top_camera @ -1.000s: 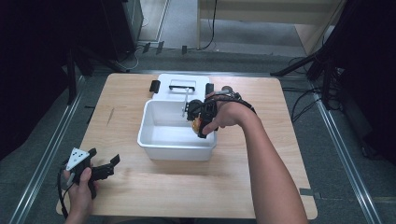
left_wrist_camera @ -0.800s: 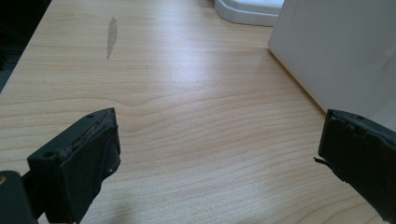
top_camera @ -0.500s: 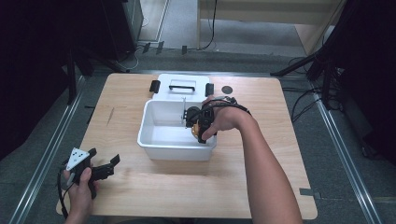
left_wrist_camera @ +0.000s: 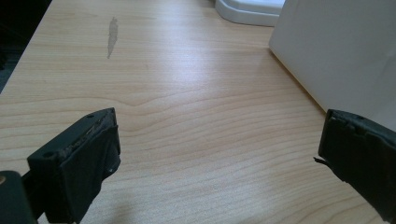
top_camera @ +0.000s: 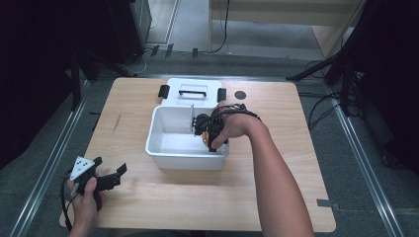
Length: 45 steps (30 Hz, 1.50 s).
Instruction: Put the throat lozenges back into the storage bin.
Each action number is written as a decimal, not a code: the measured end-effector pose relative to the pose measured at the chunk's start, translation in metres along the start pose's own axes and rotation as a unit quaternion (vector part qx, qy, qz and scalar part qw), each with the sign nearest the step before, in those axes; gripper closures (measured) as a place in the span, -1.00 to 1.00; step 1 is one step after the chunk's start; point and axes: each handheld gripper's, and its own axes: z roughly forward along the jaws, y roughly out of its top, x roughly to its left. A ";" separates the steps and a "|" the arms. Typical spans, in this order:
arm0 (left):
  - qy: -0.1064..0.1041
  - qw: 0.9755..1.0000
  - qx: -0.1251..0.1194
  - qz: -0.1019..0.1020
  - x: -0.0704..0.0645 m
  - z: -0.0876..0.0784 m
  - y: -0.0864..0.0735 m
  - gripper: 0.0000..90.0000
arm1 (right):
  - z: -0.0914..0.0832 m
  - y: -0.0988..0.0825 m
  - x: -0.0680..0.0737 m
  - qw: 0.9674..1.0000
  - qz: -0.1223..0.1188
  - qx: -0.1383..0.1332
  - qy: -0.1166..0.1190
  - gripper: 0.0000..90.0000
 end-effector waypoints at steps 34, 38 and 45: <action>-0.002 1.000 0.000 0.004 0.000 0.000 0.000 -1.00 | -0.048 -0.013 0.004 0.997 0.050 -0.059 0.004 -0.49; -0.003 1.000 0.002 0.008 -0.001 0.000 0.000 -1.00 | -0.056 -0.022 0.005 0.997 0.051 -0.066 0.000 -0.56; -0.003 1.000 0.002 0.008 -0.001 0.000 0.000 -1.00 | -0.071 -0.042 0.006 0.995 0.066 -0.077 -0.012 -0.65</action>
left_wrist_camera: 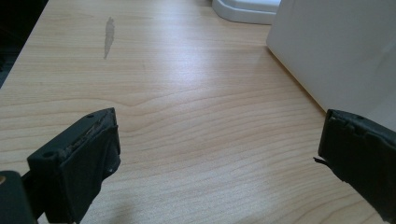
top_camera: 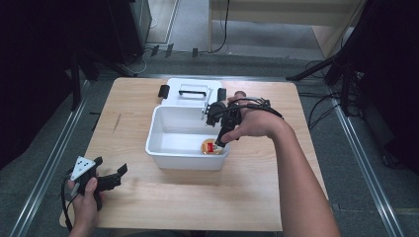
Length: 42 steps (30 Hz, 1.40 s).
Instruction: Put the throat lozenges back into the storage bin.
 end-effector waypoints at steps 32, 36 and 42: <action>-0.002 1.000 0.002 0.002 0.000 -0.001 0.000 -1.00 | 0.006 -0.136 0.008 0.972 0.210 -0.075 -0.066 -0.96; -0.002 1.000 0.001 0.001 -0.001 -0.001 0.000 -1.00 | 0.011 -0.149 0.009 0.965 0.234 -0.088 -0.080 -0.96; -0.003 1.000 0.000 0.002 0.000 -0.001 -0.001 -1.00 | 0.026 -0.177 0.016 0.949 0.272 -0.122 -0.098 -0.99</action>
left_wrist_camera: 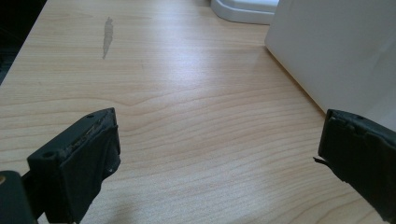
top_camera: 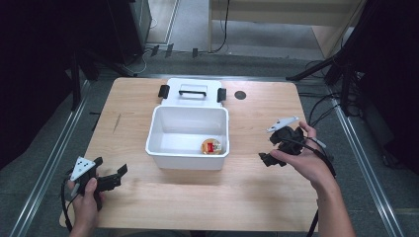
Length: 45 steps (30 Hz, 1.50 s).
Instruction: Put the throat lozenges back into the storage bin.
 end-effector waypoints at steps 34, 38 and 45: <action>-0.003 1.000 -0.003 -0.009 0.001 0.000 0.000 -1.00 | 0.028 -0.141 -0.006 0.978 0.159 -0.118 -0.065 -1.00; -0.005 1.000 0.001 -0.014 0.002 0.001 0.000 -1.00 | 0.023 -0.157 -0.007 0.974 0.169 -0.133 -0.069 -1.00; -0.001 1.000 0.004 -0.011 0.002 0.002 0.001 -1.00 | 0.019 -0.182 -0.018 0.962 0.203 -0.164 -0.078 -1.00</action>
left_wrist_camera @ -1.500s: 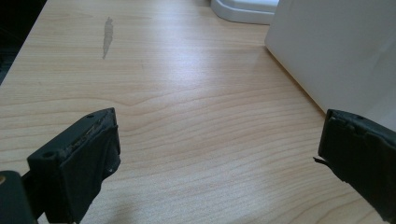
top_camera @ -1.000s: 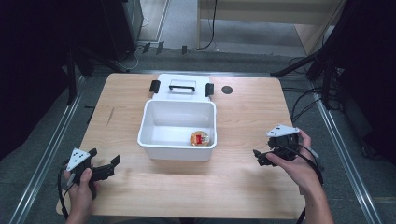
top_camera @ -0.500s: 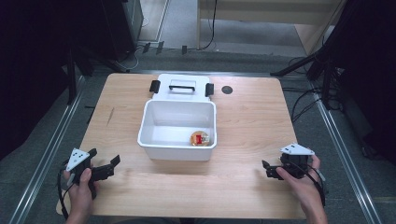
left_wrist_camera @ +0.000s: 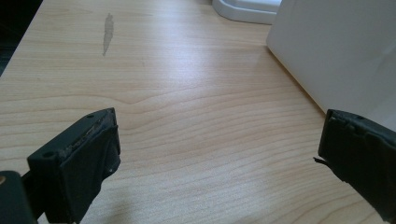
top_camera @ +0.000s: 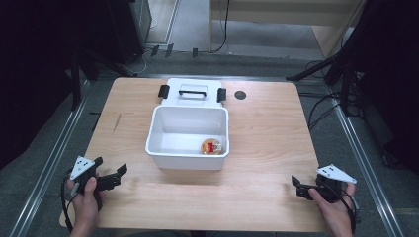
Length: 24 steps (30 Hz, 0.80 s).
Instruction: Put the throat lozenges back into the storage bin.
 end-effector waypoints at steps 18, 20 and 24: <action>0.007 1.000 0.020 -0.007 0.001 0.003 0.002 -1.00 | 0.001 -0.009 -0.006 0.999 0.026 -0.014 -0.015 -1.00; 0.007 1.000 0.022 -0.007 0.001 0.004 0.002 -1.00 | 0.001 -0.009 -0.007 0.999 0.032 -0.011 -0.015 -1.00; 0.010 1.000 0.022 -0.003 0.000 0.004 0.002 -1.00 | 0.002 -0.009 -0.008 0.999 0.039 -0.003 -0.017 -1.00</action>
